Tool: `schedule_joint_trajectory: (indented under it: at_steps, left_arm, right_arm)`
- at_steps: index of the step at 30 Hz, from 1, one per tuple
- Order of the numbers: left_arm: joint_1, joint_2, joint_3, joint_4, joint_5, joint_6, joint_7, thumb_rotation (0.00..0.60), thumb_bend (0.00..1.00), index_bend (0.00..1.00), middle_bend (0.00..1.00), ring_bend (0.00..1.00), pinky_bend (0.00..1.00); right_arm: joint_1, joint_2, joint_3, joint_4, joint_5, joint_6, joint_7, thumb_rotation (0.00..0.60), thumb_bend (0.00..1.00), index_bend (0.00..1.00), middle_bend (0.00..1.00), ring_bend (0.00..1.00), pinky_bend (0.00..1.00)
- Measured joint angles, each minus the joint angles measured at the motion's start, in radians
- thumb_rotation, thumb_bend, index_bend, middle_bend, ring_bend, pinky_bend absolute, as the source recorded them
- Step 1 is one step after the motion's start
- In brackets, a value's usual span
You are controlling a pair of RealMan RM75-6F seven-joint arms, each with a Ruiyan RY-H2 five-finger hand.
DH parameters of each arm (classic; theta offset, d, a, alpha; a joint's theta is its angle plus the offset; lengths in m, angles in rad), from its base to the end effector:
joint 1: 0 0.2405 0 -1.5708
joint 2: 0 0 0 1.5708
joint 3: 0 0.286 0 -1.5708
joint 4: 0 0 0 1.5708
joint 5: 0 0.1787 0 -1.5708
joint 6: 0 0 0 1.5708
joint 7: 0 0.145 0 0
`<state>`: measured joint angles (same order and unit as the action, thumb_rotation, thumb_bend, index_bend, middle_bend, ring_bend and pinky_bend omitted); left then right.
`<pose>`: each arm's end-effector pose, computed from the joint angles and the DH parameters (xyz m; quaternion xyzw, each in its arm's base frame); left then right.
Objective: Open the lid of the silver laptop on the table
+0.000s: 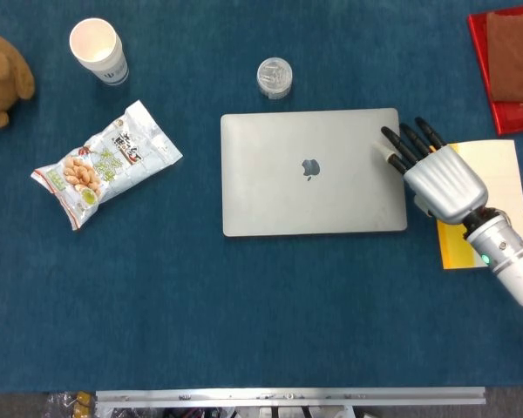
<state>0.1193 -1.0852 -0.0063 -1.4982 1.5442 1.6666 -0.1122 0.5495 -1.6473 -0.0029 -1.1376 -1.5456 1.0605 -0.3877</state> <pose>-0.3579 0.1034 0.2370 -0.5515 -0.3814 -0.3667 0.6449 -0.2543 -0.3033 -0.0144 0.8310 -0.1889 0.2767 0.4440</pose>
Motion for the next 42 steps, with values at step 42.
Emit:
schedule_joint_trajectory:
  at_steps: [42]
  left_arm:
    - [0.018,0.002,0.000,0.037,-0.013,0.015,-0.057,0.600,0.11,0.02,0.00,0.00,0.02]
  right_arm:
    - [0.054,-0.136,0.035,0.050,-0.011,-0.005,-0.058,0.600,0.27,0.00,0.00,0.00,0.06]
